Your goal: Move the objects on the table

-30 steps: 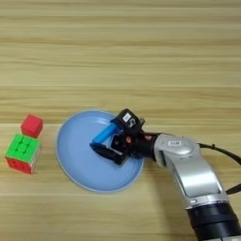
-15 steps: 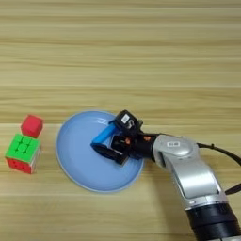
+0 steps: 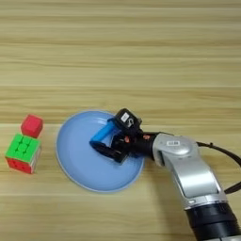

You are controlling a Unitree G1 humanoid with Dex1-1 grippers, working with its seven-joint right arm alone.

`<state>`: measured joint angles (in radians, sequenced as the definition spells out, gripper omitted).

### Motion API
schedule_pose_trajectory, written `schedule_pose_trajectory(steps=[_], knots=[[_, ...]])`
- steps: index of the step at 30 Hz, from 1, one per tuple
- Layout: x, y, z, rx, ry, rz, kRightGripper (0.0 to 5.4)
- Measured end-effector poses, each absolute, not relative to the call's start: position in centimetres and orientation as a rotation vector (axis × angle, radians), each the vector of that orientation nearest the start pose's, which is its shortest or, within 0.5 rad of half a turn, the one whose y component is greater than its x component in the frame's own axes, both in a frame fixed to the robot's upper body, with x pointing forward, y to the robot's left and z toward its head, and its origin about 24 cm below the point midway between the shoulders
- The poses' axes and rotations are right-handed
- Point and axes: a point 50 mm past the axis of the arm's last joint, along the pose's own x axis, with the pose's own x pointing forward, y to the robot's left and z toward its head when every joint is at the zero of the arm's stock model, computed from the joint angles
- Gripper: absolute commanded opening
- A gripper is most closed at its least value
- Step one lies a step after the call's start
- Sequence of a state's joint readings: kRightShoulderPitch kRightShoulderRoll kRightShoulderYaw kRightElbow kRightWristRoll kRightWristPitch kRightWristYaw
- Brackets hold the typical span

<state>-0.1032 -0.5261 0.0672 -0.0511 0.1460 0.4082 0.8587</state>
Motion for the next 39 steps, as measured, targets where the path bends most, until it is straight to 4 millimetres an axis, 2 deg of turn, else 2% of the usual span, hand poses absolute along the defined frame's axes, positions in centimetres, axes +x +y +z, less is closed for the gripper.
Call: schedule_pose_trajectory(steps=[5,10,13,17,30,39], knots=[[26.0,-18.5,7.8,-0.262,0.329,0.89,4.55],[26.7,-18.0,9.0,-0.274,0.292,0.909,4.55],[27.0,-17.0,9.2,-0.28,0.277,0.943,4.55],[27.5,-15.7,9.3,-0.288,0.262,0.974,4.55],[29.9,-12.0,7.6,-0.29,0.266,0.984,4.55],[31.8,-10.3,6.7,-0.275,0.257,0.903,4.54]])
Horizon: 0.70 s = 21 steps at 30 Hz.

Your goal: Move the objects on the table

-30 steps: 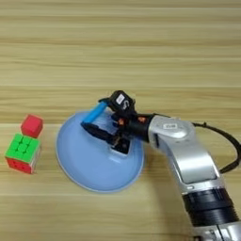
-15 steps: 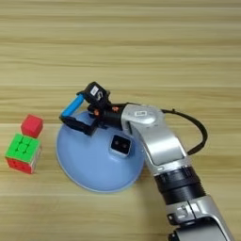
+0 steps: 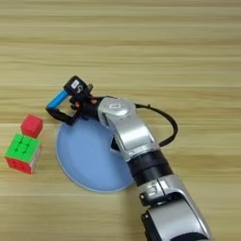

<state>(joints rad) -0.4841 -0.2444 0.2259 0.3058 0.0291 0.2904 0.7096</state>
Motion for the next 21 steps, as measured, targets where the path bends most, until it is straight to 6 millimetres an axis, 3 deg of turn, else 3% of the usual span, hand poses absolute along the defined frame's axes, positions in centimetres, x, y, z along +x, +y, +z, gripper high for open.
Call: schedule_pose_trajectory(steps=[11,20,21], knots=[[33.3,-9.7,4.1,-0.286,0.328,0.817,4.54],[33.5,-9.1,3.9,-0.286,0.344,0.81,4.54],[33.5,-9.1,3.9,-0.285,0.344,0.811,4.9]])
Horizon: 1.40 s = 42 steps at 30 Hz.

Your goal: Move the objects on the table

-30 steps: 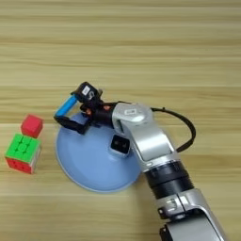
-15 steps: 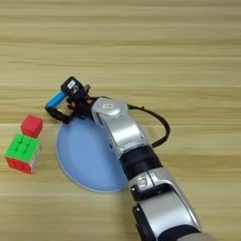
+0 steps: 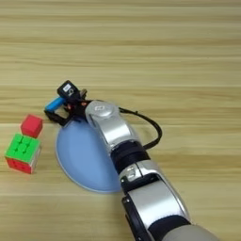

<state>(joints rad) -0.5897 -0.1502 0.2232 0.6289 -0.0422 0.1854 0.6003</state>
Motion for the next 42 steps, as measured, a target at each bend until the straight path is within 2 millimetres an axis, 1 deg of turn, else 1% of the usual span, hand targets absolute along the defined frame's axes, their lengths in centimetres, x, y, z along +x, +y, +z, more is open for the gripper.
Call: schedule_pose_trajectory(steps=[1,4,15,21,23,27,29,30,32,34,37,39,42], knots=[[33.5,-9.1,3.9,-0.285,0.344,0.812,5.12],[33.5,-9.1,3.9,-0.285,0.345,0.813,5.37],[33.5,-9.0,4.0,-0.28,0.351,0.811,5.37],[33.7,-9.0,5.0,-0.27,0.313,0.808,5.37],[33.7,-8.9,5.6,-0.263,0.293,0.817,5.37],[33.6,-8.9,7.8,-0.249,0.218,0.837,5.37],[33.5,-9.0,8.4,-0.25,0.2,0.84,5.37],[33.2,-9.3,9.1,-0.243,0.18,0.845,5.37],[33.0,-9.9,9.5,-0.238,0.168,0.847,5.37],[32.4,-10.3,10.5,-0.215,0.137,0.89,5.37],[31.9,-11.3,11.7,-0.193,0.101,0.915,5.37],[31.6,-12.2,12.3,-0.2,0.085,0.929,5.37],[31.0,-13.1,12.6,-0.216,0.078,0.959,5.37]])
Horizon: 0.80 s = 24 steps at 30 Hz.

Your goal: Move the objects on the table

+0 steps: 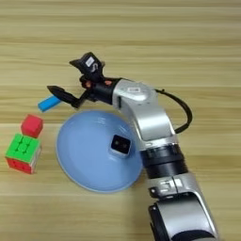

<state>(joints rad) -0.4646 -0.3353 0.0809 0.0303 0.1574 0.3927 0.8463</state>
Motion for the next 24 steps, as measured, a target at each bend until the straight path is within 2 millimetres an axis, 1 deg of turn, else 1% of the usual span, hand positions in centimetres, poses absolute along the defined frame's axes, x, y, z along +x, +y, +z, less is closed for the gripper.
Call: schedule_pose_trajectory(steps=[5,14,19,24], knots=[[30.4,-14.2,13.0,-0.235,0.079,1.002,5.37],[29.8,-18.3,12.5,-0.28,0.173,1.009,5.37],[28.6,-20.1,12.1,-0.283,0.217,1.074,5.37],[27.9,-20.9,11.9,-0.313,0.235,1.118,5.37]])
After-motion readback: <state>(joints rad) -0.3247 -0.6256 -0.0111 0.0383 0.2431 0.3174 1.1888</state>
